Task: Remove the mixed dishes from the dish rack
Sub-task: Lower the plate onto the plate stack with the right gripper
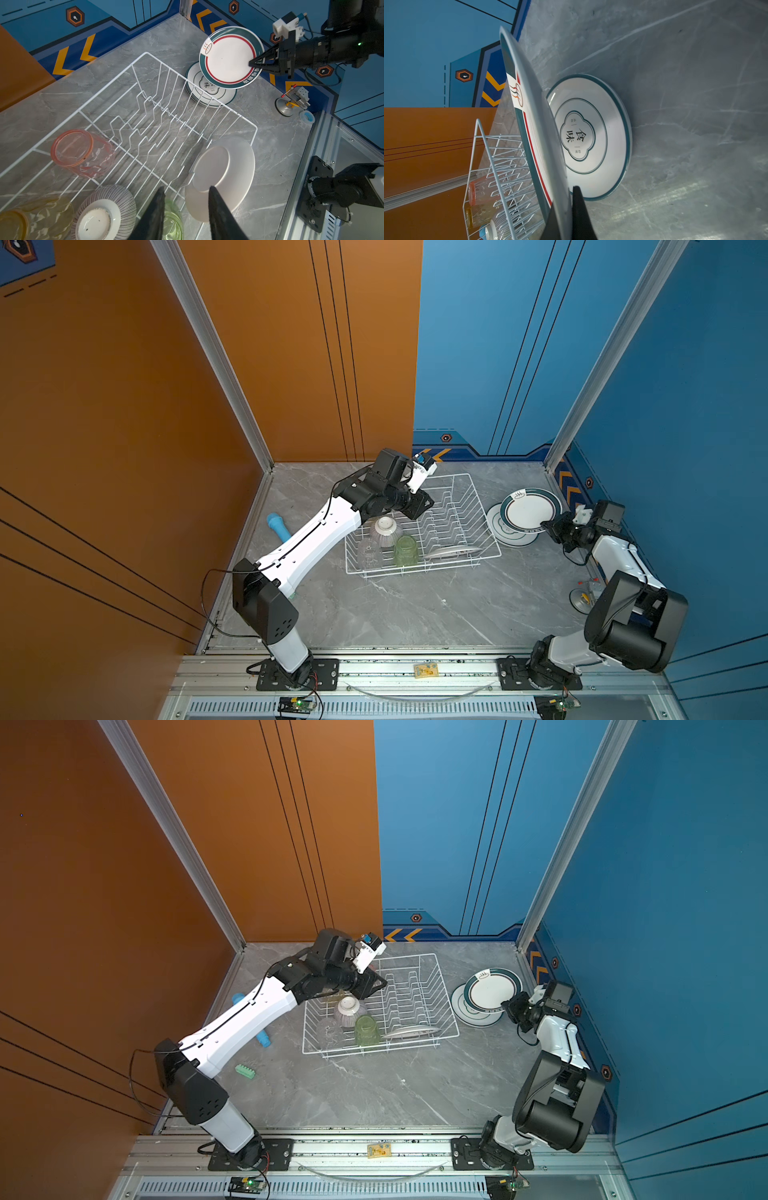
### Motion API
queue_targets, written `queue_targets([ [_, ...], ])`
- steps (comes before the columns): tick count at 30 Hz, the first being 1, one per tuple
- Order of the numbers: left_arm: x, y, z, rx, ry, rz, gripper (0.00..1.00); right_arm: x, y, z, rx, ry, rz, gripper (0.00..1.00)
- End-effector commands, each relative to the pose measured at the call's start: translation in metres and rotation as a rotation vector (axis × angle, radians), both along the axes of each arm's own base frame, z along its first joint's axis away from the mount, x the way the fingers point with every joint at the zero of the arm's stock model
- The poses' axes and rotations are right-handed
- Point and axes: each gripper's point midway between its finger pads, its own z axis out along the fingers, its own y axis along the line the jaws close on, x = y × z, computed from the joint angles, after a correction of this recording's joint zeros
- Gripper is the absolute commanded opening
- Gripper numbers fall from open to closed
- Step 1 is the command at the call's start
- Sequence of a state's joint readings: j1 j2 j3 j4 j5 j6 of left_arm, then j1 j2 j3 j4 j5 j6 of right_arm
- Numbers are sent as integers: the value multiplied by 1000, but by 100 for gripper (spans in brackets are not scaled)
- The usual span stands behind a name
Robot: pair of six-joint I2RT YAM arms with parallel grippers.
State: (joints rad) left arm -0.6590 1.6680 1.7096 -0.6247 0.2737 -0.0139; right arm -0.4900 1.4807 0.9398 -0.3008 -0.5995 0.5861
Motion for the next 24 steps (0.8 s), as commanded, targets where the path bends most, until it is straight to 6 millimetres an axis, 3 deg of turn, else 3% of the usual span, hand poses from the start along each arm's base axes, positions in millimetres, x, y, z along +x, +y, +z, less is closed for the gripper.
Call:
queue_targets([
  [1, -2, -1, 4, 29, -19, -10, 36, -2, 2, -13, -10, 22, 32, 0],
  [14, -2, -3, 1, 36, -13, -12, 37, 2, 12, -39, 72, 67, 66, 0],
  [24, -1, -3, 1, 40, -13, -15, 37, 3, 16, -48, 89, 93, 81, 0],
])
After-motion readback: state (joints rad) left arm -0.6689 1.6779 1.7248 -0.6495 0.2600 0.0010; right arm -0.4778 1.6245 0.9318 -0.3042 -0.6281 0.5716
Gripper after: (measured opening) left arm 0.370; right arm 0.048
